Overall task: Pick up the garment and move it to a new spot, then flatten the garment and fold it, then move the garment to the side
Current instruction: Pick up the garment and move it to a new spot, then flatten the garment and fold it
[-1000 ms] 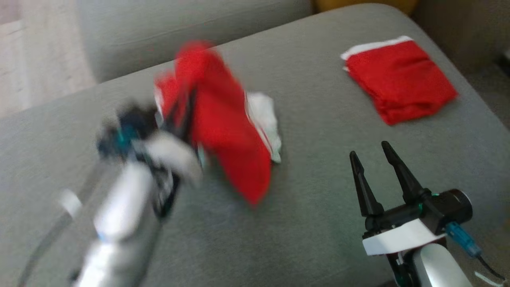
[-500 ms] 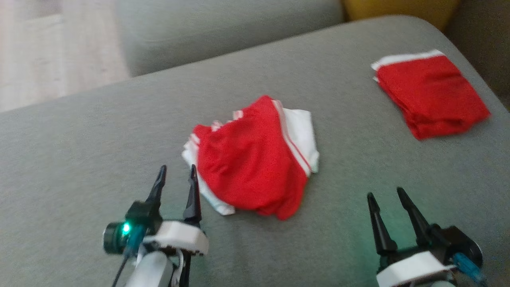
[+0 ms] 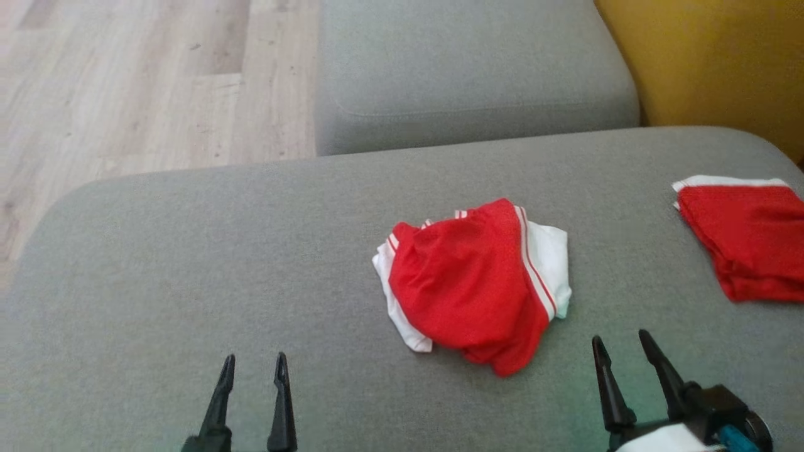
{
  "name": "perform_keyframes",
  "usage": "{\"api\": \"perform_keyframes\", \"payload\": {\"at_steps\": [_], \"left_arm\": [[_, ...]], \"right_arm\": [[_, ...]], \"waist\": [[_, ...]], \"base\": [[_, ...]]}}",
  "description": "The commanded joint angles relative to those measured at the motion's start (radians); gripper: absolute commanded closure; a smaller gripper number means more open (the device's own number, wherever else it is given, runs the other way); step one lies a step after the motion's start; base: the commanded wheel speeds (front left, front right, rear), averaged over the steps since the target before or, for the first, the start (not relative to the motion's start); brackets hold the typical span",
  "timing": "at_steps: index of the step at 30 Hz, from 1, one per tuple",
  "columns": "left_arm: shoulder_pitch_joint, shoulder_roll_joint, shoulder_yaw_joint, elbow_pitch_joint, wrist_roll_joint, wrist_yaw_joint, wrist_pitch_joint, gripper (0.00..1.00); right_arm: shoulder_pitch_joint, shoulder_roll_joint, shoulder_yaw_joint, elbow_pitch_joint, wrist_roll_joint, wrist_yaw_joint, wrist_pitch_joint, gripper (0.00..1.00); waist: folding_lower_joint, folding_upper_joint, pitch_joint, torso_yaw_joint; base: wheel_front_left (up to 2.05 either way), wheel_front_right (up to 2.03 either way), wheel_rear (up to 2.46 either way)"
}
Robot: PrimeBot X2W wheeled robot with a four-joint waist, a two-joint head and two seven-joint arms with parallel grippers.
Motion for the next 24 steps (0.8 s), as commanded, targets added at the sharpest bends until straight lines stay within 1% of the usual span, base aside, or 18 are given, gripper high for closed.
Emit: {"api": "perform_keyframes", "payload": {"at_steps": [1,7,24], "left_arm": [[-0.036,-0.003,0.034,-0.030,0.020,-0.009,-0.009,0.00],[-0.038,-0.004,0.033,-0.021,0.040,-0.025,-0.009,0.00],[-0.030,-0.004,0.033,0.008,0.046,-0.017,-0.009,0.00]], "right_arm": [[-0.028,0.000,0.025,-0.028,0.001,-0.001,-0.004,0.00],[-0.018,0.006,0.027,-0.019,0.008,-0.001,-0.004,0.00],[-0.006,0.008,0.045,-0.014,0.010,-0.001,-0.004,0.00]], "waist": [[0.0002,-0.0001,-0.009,0.014],[0.0002,-0.0001,-0.011,0.018],[0.0002,-0.0001,-0.026,0.016]], "base": [[0.00,0.00,0.00],[0.00,0.00,0.00],[0.00,0.00,0.00]]}}
